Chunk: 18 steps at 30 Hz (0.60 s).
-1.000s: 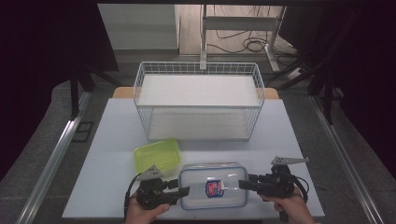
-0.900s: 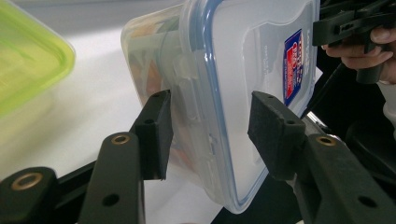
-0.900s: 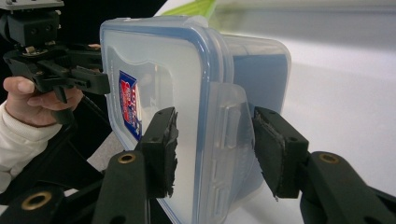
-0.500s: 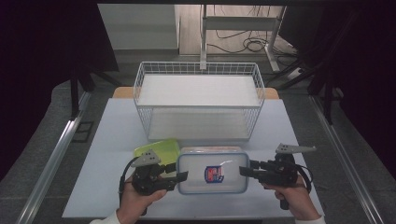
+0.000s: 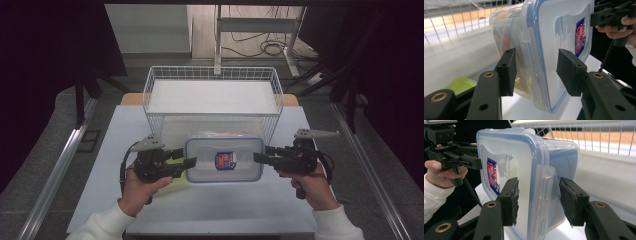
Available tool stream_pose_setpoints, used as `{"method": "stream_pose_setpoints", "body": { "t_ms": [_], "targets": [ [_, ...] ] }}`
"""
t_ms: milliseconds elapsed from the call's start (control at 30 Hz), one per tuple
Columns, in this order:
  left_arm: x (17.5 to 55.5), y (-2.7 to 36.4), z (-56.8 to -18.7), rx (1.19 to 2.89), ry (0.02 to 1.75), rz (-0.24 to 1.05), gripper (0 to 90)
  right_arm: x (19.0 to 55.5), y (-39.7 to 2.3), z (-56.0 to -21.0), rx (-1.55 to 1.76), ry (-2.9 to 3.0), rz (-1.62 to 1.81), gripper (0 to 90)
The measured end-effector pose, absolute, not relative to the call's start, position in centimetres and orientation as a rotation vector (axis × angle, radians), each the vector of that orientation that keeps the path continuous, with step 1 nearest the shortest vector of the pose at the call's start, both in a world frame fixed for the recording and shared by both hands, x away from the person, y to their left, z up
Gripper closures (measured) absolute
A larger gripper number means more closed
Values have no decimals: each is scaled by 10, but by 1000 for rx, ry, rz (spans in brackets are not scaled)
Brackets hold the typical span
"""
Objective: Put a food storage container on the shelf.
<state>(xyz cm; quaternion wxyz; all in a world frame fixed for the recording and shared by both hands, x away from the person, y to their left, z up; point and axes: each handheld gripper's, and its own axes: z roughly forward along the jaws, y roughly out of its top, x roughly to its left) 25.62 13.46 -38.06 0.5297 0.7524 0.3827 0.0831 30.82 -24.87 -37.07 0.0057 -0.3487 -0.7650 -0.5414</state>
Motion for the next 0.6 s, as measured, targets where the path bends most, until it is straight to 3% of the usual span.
{"method": "stream_pose_setpoints", "body": {
  "t_ms": [600],
  "targets": [
    [311, 155, -329, 1784, 875, 223, 511, 354, -229, -317, -1071, -2429, -1759, 504]
  ]
}}
